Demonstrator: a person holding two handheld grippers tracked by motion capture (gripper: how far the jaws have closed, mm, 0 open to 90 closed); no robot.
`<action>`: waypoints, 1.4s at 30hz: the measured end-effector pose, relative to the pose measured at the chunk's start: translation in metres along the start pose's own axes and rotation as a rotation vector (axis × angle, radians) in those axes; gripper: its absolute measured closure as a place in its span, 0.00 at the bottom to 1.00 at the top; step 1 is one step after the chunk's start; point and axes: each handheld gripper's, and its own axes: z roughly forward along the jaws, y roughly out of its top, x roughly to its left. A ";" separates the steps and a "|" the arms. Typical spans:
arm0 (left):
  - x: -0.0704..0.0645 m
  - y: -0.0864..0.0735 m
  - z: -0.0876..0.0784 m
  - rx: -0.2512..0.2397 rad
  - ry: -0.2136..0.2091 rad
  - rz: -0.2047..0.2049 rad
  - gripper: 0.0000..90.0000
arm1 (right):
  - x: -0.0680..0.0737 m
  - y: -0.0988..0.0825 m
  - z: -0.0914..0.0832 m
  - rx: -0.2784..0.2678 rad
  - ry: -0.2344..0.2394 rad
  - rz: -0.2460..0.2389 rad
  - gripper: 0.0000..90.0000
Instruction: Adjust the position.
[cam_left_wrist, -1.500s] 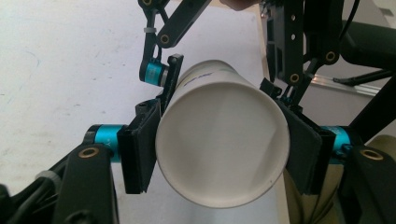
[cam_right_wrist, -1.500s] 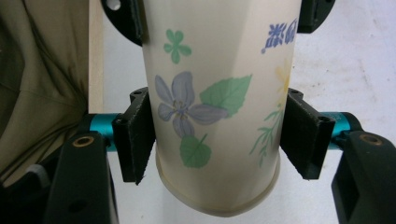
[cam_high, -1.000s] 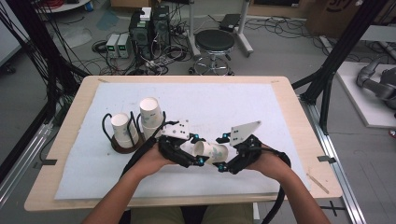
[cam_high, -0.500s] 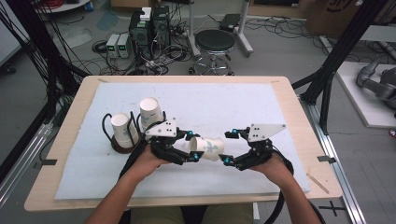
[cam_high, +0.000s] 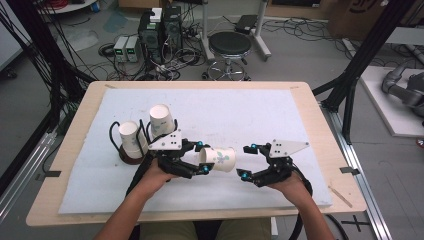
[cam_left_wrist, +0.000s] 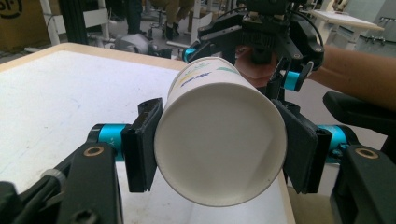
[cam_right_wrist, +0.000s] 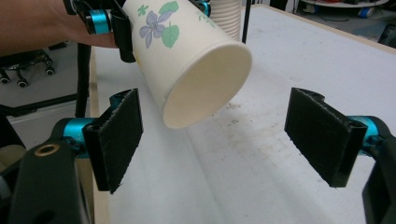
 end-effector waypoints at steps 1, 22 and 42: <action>0.000 0.000 0.000 -0.004 -0.001 0.001 0.41 | 0.000 -0.001 0.000 0.005 0.005 0.005 0.22; -0.008 0.003 0.003 -0.043 -0.072 0.030 0.41 | 0.004 -0.003 0.014 -0.002 0.099 0.004 0.22; -0.010 0.002 0.007 -0.050 -0.135 0.026 0.41 | 0.002 -0.003 0.016 -0.059 0.222 -0.027 0.32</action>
